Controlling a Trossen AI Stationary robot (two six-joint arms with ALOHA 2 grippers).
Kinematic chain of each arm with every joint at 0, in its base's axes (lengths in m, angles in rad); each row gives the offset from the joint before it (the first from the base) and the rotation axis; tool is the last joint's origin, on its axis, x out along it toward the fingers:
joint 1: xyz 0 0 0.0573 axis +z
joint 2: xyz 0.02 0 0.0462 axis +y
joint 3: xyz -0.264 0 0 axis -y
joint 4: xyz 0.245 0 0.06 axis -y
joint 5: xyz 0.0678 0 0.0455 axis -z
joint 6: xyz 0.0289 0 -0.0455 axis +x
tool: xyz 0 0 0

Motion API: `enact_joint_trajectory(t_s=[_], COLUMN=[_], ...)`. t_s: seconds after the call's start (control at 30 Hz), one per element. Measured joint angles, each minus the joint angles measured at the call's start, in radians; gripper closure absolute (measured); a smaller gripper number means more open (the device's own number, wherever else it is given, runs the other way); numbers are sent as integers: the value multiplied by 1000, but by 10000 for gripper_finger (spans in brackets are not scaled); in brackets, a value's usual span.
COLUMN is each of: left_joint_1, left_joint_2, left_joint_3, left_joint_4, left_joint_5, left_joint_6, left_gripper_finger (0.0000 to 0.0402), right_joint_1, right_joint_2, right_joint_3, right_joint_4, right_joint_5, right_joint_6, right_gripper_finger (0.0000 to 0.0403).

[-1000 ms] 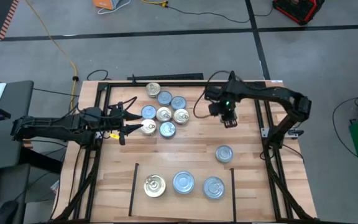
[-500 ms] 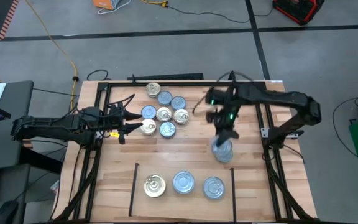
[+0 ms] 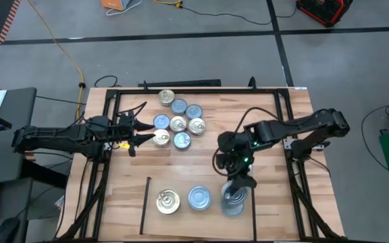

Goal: Stack canned seafood by type on shelf
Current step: Put the green tuna can on the top of the yellow and blue tuna can on the shelf

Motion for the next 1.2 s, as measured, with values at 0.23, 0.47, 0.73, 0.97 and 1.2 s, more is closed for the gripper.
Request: enact_joint_trajectory(t_s=[0.23, 0.47, 0.73, 0.97, 1.2], left_joint_1=[0, 0, 0, 0, 0], left_joint_2=[0, 0, -1, -1, -1], left_joint_3=[0, 0, 0, 0, 0], left_joint_4=[-2, -5, -6, -6, -6], left_joint_5=[20, 56, 60, 55, 55], left_joint_6=[-18, -31, -24, -21, -21], left_gripper_finger=[233, 233, 233, 233, 233], right_joint_1=[34, 32, 55, 57, 56], right_joint_2=[91, 128, 126, 125, 125], right_joint_3=[1, 0, 0, 0, 0], right_joint_4=[63, 47, -10, 9, 17], right_joint_5=[-10, -41, -49, -16, 8], right_joint_6=[138, 211, 220, 216, 216], right_gripper_finger=[235, 237, 230, 214, 151])
